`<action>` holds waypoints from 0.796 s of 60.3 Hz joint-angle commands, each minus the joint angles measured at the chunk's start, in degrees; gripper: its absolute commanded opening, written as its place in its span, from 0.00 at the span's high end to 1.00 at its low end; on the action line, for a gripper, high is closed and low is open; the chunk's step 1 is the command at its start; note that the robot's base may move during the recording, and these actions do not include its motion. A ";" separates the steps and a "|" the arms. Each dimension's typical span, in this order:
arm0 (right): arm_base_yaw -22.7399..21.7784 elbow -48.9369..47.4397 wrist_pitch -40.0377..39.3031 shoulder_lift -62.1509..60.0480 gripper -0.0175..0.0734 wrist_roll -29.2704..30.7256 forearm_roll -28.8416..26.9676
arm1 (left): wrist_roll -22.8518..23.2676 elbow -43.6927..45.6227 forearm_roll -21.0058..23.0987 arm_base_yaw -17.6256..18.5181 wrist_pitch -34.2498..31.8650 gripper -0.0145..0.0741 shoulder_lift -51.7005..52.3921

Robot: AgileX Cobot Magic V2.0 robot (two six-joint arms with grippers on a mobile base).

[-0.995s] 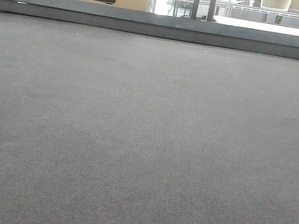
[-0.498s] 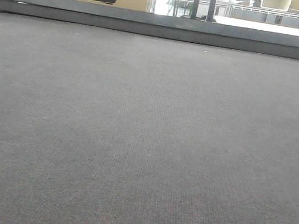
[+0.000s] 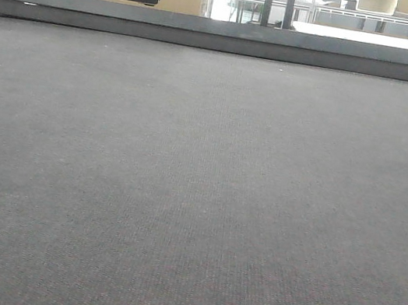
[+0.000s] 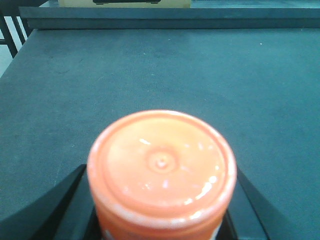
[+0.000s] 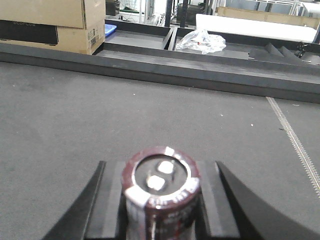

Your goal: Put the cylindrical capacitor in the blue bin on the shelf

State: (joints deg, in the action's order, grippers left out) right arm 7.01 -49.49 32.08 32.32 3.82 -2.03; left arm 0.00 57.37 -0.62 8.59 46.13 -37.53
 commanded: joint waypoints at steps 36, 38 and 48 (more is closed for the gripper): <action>0.01 -0.53 -0.76 -0.26 0.99 0.13 -0.08 | 0.00 0.01 0.05 0.47 -1.02 0.96 0.33; 0.01 -0.53 -0.76 -0.26 0.99 0.13 -0.08 | 0.00 0.01 0.05 0.47 -1.02 0.96 0.33; 0.01 -0.53 -0.76 -0.26 0.99 0.13 -0.08 | 0.00 0.01 0.05 0.47 -1.02 0.96 0.33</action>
State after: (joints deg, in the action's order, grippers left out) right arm 7.01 -49.49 32.08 32.32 3.82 -2.14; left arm 0.00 57.37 -0.84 8.59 46.13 -37.49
